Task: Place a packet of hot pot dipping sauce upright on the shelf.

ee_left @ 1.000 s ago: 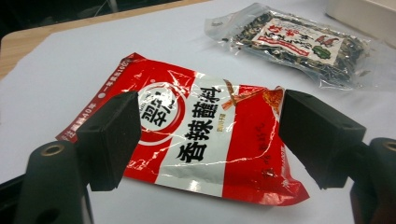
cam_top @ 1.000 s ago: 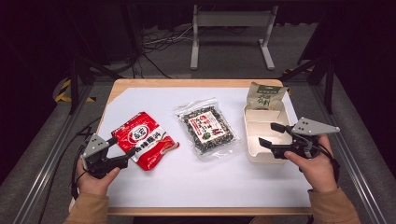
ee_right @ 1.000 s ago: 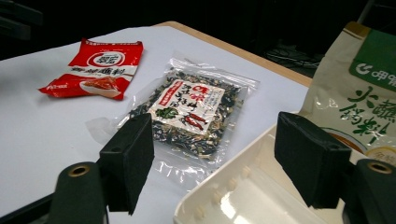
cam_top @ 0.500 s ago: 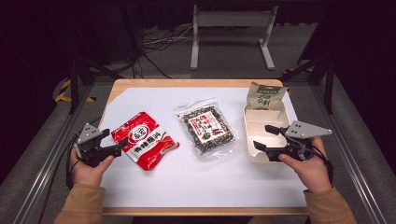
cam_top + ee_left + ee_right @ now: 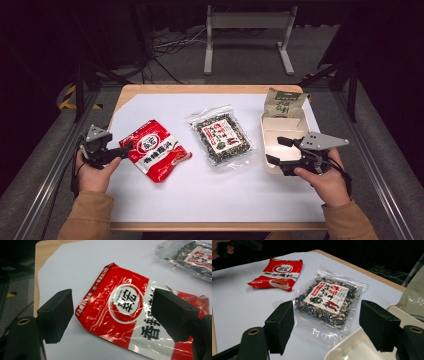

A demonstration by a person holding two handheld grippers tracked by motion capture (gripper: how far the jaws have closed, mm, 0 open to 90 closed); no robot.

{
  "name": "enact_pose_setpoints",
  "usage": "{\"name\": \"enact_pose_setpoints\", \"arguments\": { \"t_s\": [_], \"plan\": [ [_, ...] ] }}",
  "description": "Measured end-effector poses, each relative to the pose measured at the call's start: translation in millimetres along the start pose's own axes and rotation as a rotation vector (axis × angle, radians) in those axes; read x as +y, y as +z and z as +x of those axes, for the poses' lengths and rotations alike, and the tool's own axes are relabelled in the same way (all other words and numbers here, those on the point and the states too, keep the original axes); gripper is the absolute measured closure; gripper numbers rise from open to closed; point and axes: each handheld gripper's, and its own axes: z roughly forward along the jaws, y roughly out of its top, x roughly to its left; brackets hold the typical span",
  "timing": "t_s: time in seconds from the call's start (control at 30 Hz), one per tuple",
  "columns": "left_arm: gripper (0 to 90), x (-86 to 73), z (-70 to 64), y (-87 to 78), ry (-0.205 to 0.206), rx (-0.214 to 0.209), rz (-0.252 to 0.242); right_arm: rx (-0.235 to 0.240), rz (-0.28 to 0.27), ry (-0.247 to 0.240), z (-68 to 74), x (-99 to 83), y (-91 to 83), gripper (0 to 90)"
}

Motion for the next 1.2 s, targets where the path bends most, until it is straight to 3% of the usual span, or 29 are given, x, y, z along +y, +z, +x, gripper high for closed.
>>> {"name": "enact_pose_setpoints", "arguments": {
  "t_s": [0.27, 0.47, 0.53, 0.6, 0.7, 0.87, 1.03, 1.2],
  "plan": [
    [18.0, 2.6, 19.9, 24.7, -0.07, -0.001, 0.034, 0.009, 0.01, -0.015, 5.5, 0.7, 4.9, 28.8],
    [20.2, -0.1, 28.7, 42.6, -0.106, 0.038, 0.091, 0.013, 0.009, -0.02, 7.2, 0.5, 4.9, 28.9],
    [20.4, -1.4, 32.0, 45.7, -0.122, 0.037, 0.103, 0.014, 0.008, -0.019, 7.2, 0.6, 5.0, 28.9],
    [22.8, -3.4, 38.6, 51.7, -0.172, 0.01, 0.108, 0.017, 0.008, -0.019, 7.1, 0.4, 5.2, 28.9],
    [23.0, -6.1, 41.2, 59.9, -0.195, 0.006, 0.132, 0.013, 0.008, -0.015, 6.0, 0.1, 4.6, 28.8],
    [23.2, -8.4, 41.1, 65.0, -0.187, 0.001, 0.18, 0.012, -0.002, -0.012, 5.6, 0.3, 2.2, 28.9],
    [24.5, -9.0, 41.4, 65.2, -0.212, -0.042, 0.178, 0.011, 0.002, -0.014, 5.8, -0.4, 2.1, 28.9],
    [27.2, -11.1, 41.5, 68.1, -0.203, -0.051, 0.194, 0.014, 0.001, -0.016, 6.3, -0.2, 2.8, 28.7]
  ]
}}
